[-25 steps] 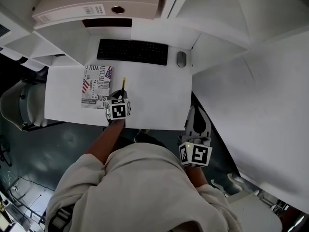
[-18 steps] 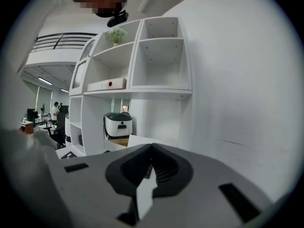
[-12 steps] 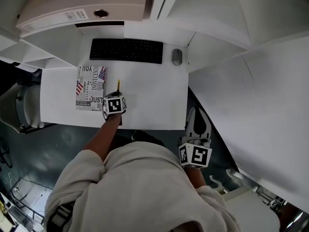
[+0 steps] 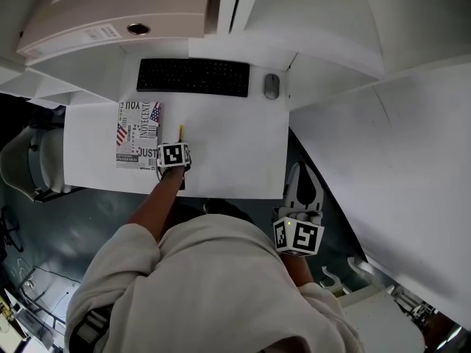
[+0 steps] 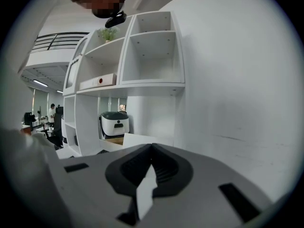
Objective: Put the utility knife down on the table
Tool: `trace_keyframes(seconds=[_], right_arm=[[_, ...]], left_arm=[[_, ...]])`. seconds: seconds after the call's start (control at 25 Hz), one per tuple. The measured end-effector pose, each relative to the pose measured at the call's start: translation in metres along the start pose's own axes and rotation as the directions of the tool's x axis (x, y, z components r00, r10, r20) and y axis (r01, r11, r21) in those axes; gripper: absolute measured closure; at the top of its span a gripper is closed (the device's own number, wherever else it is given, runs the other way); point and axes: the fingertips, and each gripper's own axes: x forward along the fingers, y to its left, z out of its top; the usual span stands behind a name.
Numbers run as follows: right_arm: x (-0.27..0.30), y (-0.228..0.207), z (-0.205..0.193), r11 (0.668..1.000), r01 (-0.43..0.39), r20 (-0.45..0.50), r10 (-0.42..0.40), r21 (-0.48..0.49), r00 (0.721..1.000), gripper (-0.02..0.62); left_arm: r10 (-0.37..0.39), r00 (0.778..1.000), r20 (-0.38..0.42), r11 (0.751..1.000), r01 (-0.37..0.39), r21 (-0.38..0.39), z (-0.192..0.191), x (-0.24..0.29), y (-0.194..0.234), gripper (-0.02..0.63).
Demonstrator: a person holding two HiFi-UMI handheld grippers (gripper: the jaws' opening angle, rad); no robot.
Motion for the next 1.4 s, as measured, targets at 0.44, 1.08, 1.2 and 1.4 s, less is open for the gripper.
trace_keyframes(seconds=[0.44, 1.08, 1.2, 1.4], right_arm=[[-0.003, -0.008, -0.002, 1.0, 0.017, 0.002, -0.017, 0.019, 1.0, 0.592], [-0.01, 0.028, 0.01, 1.0, -0.017, 0.03, 0.017, 0.0, 0.999, 0.592], [-0.01, 0.04, 0.015, 0.999, -0.032, 0.043, 0.032, -0.003, 0.999, 0.592], [-0.012, 0.064, 0.026, 0.998, -0.06, 0.073, 0.06, -0.005, 0.996, 0.592]], left_arm=[[-0.001, 0.999, -0.049, 1.0, 0.001, 0.0, -0.005, 0.004, -0.001, 0.54], [-0.096, 0.993, 0.074, 0.992, 0.089, 0.093, 0.005, -0.031, -0.011, 0.476], [-0.129, 0.978, 0.164, 0.985, 0.107, 0.133, 0.019, -0.061, -0.015, 0.479], [-0.189, 0.929, 0.319, 0.972, 0.131, 0.195, 0.047, -0.115, -0.019, 0.488]])
